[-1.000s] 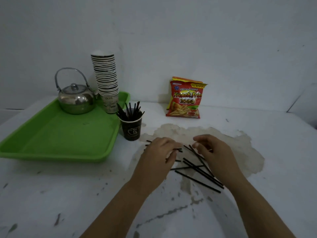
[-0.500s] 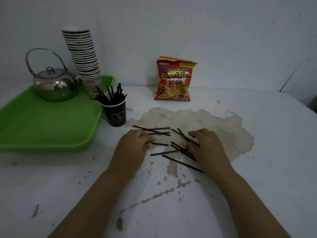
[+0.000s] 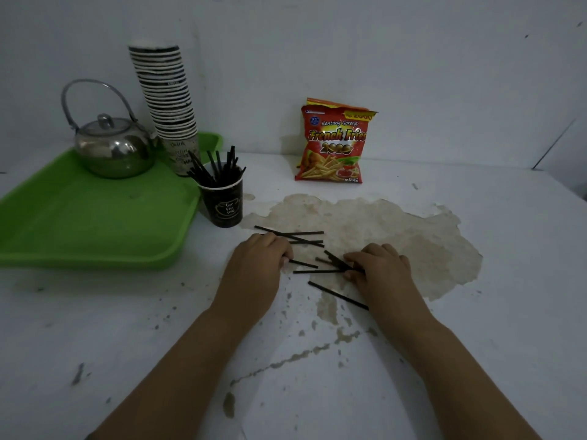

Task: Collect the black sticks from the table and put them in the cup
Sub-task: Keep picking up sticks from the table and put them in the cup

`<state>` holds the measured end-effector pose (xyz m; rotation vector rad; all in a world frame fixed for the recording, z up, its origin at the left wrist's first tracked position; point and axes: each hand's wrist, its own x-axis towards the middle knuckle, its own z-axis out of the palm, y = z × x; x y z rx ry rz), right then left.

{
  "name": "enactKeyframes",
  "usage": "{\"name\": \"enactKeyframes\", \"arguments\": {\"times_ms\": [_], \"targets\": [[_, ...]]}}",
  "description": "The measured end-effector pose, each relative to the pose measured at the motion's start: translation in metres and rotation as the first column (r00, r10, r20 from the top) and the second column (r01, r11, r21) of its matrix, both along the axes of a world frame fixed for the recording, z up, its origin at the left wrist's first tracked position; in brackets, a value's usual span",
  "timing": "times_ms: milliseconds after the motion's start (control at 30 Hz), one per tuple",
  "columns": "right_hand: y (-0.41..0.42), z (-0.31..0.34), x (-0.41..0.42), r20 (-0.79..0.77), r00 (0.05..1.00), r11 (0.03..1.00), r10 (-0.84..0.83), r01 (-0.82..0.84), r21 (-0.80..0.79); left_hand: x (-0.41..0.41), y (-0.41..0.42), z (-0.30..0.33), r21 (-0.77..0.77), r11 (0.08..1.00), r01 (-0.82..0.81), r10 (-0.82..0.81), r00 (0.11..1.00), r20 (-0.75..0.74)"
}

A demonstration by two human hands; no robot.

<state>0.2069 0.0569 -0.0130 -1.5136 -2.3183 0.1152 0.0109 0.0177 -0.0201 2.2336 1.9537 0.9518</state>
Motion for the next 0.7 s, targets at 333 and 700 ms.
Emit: {"name": "enactKeyframes", "arguments": {"times_ms": [333, 700], "targets": [[-0.006, 0.008, 0.003, 0.015, 1.0, 1.0, 0.004, -0.004, 0.011, 0.005, -0.002, 0.004, 0.053, 0.999, 0.009, -0.011, 0.999, 0.039], [-0.004, 0.025, 0.013, -0.536, 0.84, 0.994, -0.091, 0.047, -0.095, 0.059, -0.01, -0.003, -0.01, 0.934, 0.357, -0.357, 0.934, -0.012]]}}
